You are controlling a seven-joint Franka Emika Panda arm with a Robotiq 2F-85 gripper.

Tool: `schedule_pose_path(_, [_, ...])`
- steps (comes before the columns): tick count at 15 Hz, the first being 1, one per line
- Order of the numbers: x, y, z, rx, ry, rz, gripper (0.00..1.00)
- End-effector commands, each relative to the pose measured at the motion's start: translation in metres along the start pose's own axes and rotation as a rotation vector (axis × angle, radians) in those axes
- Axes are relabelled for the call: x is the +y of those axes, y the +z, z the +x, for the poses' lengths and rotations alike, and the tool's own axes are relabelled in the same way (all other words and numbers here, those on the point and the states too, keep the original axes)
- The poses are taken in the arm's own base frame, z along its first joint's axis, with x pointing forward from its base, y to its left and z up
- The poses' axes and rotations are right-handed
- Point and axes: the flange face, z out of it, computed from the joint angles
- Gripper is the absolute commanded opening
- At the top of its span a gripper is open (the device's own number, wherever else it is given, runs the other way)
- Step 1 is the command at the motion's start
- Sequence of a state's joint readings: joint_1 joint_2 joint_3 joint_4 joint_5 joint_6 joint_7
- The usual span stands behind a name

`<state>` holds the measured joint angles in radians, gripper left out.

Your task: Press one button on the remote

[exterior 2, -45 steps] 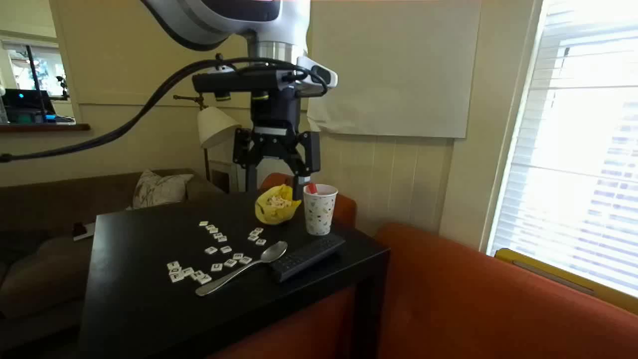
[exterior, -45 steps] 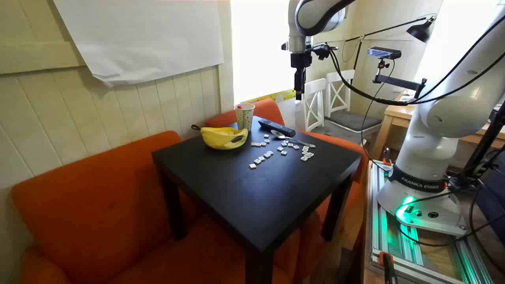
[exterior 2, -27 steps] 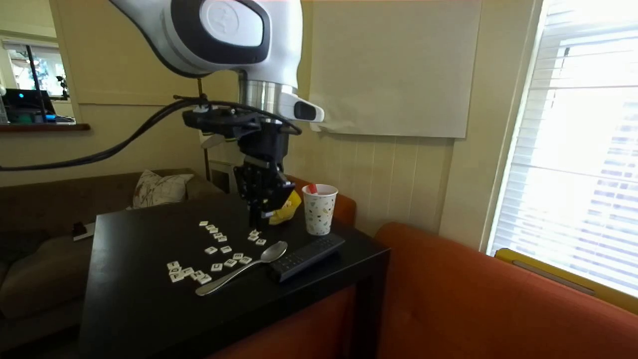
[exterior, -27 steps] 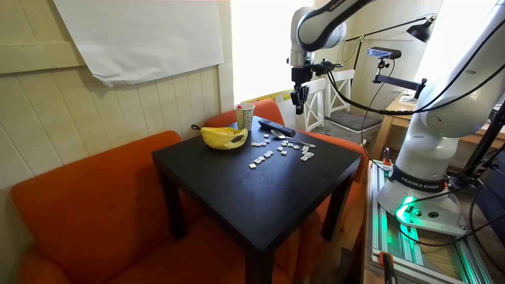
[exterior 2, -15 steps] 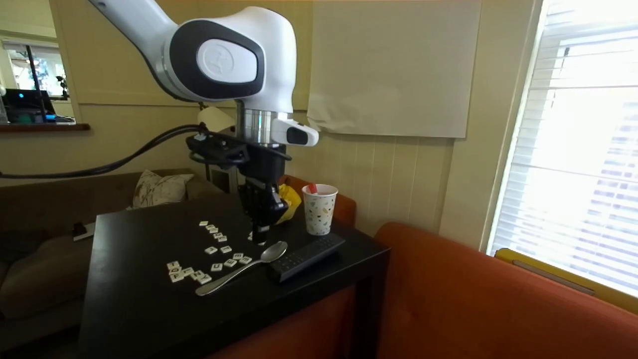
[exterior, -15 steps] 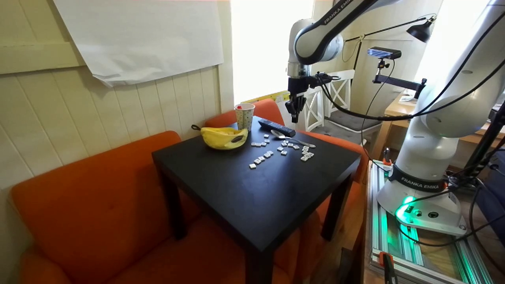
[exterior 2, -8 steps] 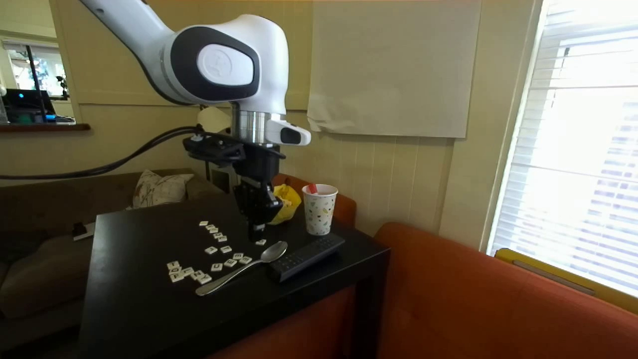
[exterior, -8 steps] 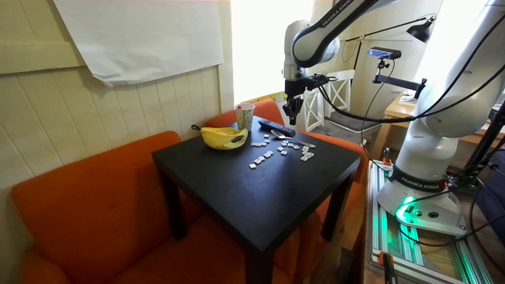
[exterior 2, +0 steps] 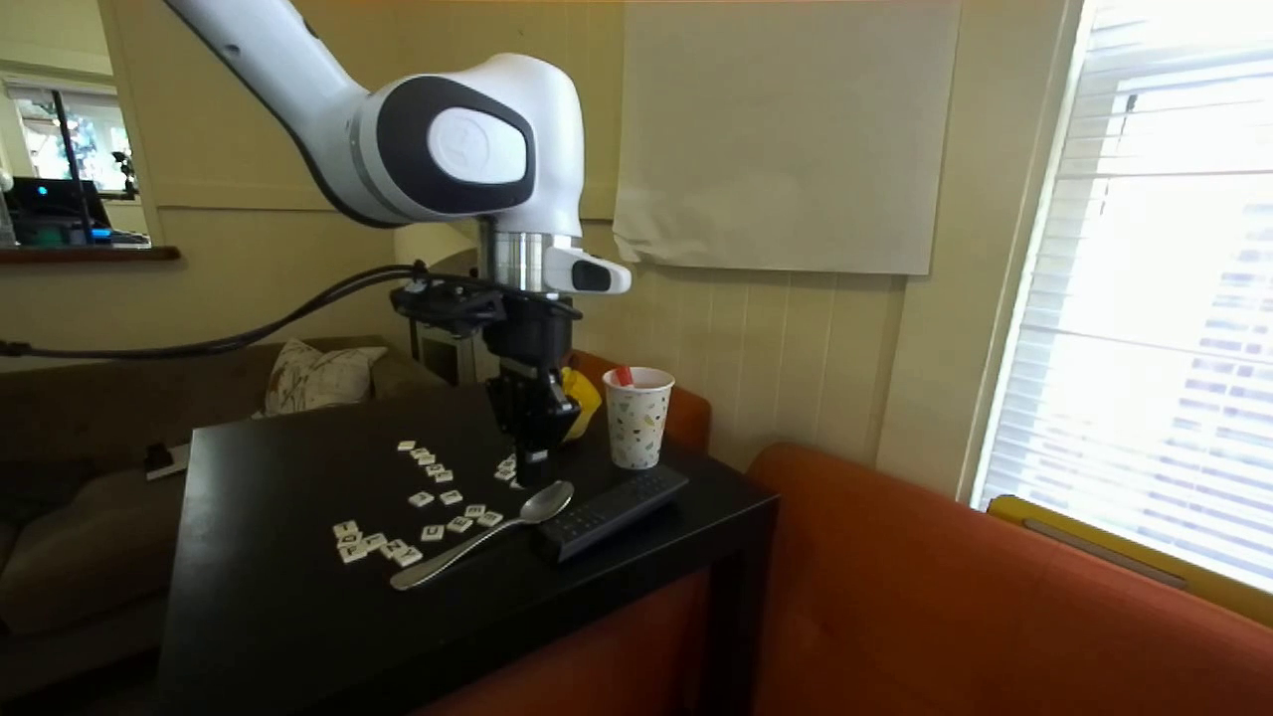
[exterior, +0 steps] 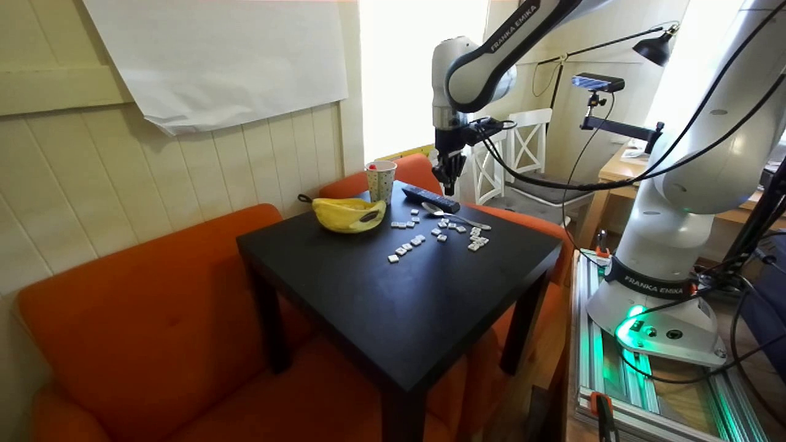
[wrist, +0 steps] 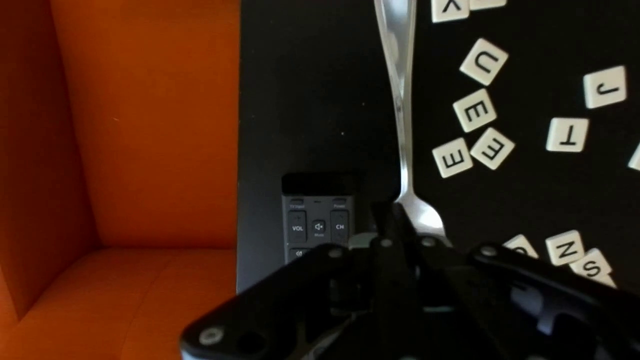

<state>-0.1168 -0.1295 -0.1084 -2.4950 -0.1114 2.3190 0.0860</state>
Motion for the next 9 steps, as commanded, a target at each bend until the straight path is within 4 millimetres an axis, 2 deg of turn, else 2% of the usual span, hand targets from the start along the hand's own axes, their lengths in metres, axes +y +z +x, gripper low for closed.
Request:
schedule_pose_path(1, [0.006, 0.006, 0.016, -0.023, 0.016, -0.049, 0.0])
schedule_pose_path(9, [0.02, 0.022, 0.025, -0.109, -0.025, -0.042, 0.0])
